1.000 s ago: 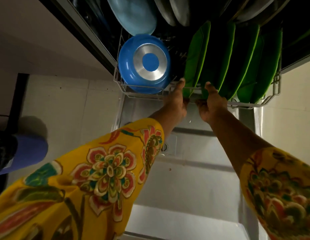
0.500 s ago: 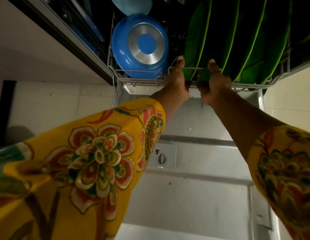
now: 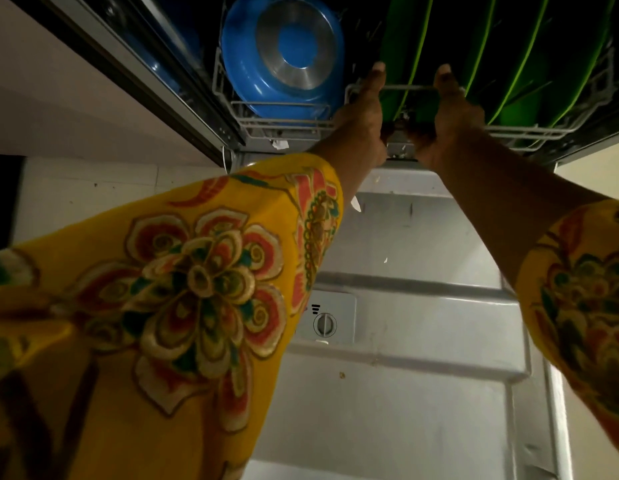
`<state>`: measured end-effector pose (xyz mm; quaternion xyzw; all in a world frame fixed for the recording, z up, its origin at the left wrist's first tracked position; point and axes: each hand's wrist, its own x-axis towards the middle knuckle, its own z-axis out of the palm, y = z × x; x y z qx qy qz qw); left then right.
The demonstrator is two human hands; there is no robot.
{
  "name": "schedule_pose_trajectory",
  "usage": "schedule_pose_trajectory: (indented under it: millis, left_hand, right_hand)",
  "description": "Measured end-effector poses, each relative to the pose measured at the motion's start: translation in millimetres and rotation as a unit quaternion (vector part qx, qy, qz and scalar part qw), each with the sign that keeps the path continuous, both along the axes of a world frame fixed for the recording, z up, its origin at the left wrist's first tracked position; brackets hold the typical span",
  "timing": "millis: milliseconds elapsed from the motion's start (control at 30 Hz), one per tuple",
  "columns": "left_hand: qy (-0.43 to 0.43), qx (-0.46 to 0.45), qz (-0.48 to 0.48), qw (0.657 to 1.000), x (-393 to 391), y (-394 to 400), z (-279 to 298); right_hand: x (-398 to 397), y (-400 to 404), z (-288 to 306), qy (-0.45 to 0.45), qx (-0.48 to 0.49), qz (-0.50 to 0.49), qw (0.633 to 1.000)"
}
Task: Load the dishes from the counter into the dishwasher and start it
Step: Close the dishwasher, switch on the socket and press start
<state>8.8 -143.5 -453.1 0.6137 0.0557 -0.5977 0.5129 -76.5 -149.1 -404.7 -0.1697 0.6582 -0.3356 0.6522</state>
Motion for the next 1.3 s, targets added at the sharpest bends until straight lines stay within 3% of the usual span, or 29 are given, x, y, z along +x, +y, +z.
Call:
schedule_pose_trajectory:
  millis: [200, 367, 600, 767, 967, 1033, 1100, 1133, 1167, 1233, 1300]
  left_hand:
    - [-0.024, -0.009, -0.041, 0.999, 4.7, 17.0, 11.9]
    - [-0.073, 0.074, -0.001, 0.995, -0.6, 78.2, 23.5]
    - [0.071, 0.168, 0.122, 0.976, -45.6, 203.4, 10.2]
    - [0.141, 0.232, 0.179, 0.946, -93.6, 303.9, 18.5]
    - [0.116, 0.328, 0.210, 0.914, -115.6, 411.8, 42.0]
    - [0.102, 0.347, 0.212, 0.908, -119.6, 438.0, 39.3]
    - [0.097, 0.328, 0.248, 0.907, -124.0, 461.2, 34.4]
    - [0.096, 0.319, 0.264, 0.905, -126.8, 469.2, 31.5]
    - [0.090, 0.318, 0.274, 0.903, -130.1, 475.4, 29.4]
    - [0.060, 0.333, 0.284, 0.897, -134.3, 480.9, 29.6]
    - [0.035, 0.357, 0.293, 0.886, -136.7, 485.2, 30.2]
  right_hand:
    - [-4.6, 4.2, -1.6, -0.022, -0.008, 0.020, 1.000]
    - [-18.6, 43.3, -19.2, -0.019, 0.006, -0.003, 1.000]
    - [-46.9, 173.3, -30.8, -0.040, 0.094, -0.033, 0.994]
    - [-71.9, 283.3, -16.7, 0.001, 0.186, -0.090, 0.978]
    - [-101.6, 386.4, -9.6, 0.067, 0.241, -0.085, 0.965]
    - [-119.1, 436.3, -54.3, 0.032, 0.280, -0.044, 0.958]
    - [-141.8, 480.1, -93.0, 0.073, 0.227, 0.025, 0.971]
    - [-147.4, 485.3, -85.7, 0.021, 0.286, -0.044, 0.957]
    - [-153.1, 480.5, -69.0, 0.060, 0.277, -0.065, 0.957]
    - [-145.6, 457.3, -23.4, 0.098, 0.295, -0.027, 0.950]
    - [-156.4, 459.7, -22.8, 0.105, 0.280, -0.052, 0.953]
